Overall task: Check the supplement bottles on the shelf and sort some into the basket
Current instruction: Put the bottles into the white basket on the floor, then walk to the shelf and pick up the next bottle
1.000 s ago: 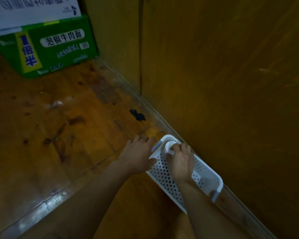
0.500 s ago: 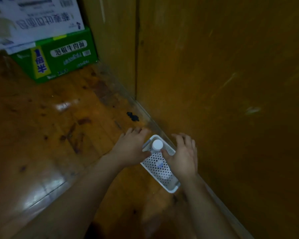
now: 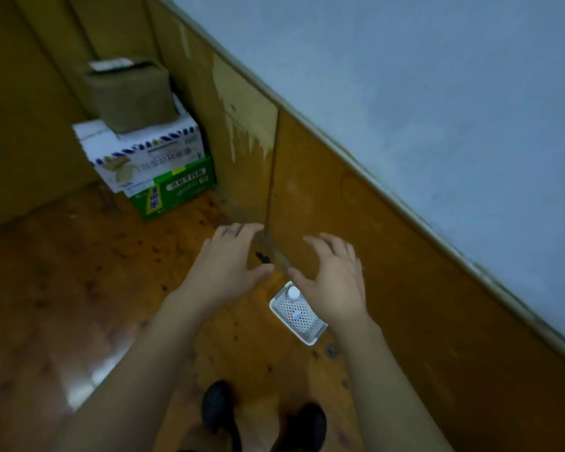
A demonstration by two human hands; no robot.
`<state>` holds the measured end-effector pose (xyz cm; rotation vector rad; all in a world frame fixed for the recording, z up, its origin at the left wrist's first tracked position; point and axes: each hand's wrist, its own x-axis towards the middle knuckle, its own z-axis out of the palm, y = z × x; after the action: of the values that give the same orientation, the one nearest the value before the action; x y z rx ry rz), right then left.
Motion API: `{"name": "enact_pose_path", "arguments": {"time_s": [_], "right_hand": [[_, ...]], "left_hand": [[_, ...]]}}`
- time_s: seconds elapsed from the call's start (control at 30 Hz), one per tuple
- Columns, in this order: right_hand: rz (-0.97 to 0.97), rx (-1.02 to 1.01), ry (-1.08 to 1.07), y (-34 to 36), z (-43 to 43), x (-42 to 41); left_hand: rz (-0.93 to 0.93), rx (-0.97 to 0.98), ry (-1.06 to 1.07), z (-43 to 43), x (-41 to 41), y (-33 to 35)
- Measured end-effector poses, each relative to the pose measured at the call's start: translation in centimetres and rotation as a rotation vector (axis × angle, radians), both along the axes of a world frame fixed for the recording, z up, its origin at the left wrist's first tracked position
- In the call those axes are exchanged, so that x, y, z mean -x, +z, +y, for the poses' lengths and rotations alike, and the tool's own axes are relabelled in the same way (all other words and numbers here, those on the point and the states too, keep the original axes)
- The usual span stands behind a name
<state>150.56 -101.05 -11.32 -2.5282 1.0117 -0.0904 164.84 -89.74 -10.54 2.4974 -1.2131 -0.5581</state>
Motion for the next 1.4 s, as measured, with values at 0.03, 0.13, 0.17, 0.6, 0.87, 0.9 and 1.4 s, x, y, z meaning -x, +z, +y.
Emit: {"name": "enact_pose_path", "arguments": {"time_s": [0.03,0.13,0.17,0.6,0.87,0.9,1.4], "right_hand": [[-0.033,0.013,-0.003,2.1,0.6,-0.4],[-0.095,0.053,0.031,7.1,2.1,-1.6],[-0.110,0.066,0.058,8.3,2.6,-2.0],[-0.224,0.000,0.556,13.0,8.5,-0.7],[-0.232,-0.118,0.991,13.6,17.1,2.7],[-0.245,-0.140,1.021,13.8,18.0,3.2],[-0.310,-0.085,1.669,16.5,40.0,18.2]], "left_hand": [[-0.023,0.019,0.009,0.6,-0.3,2.3],[-0.065,0.043,0.010,2.8,-0.9,7.5],[-0.074,0.046,0.017,3.6,-0.9,8.6],[-0.202,0.173,0.515,16.6,8.6,13.4],[-0.262,0.043,0.950,25.6,20.5,14.2],[-0.272,0.031,0.989,26.3,21.4,14.3],[-0.392,0.089,1.628,42.6,47.8,14.2]]}}
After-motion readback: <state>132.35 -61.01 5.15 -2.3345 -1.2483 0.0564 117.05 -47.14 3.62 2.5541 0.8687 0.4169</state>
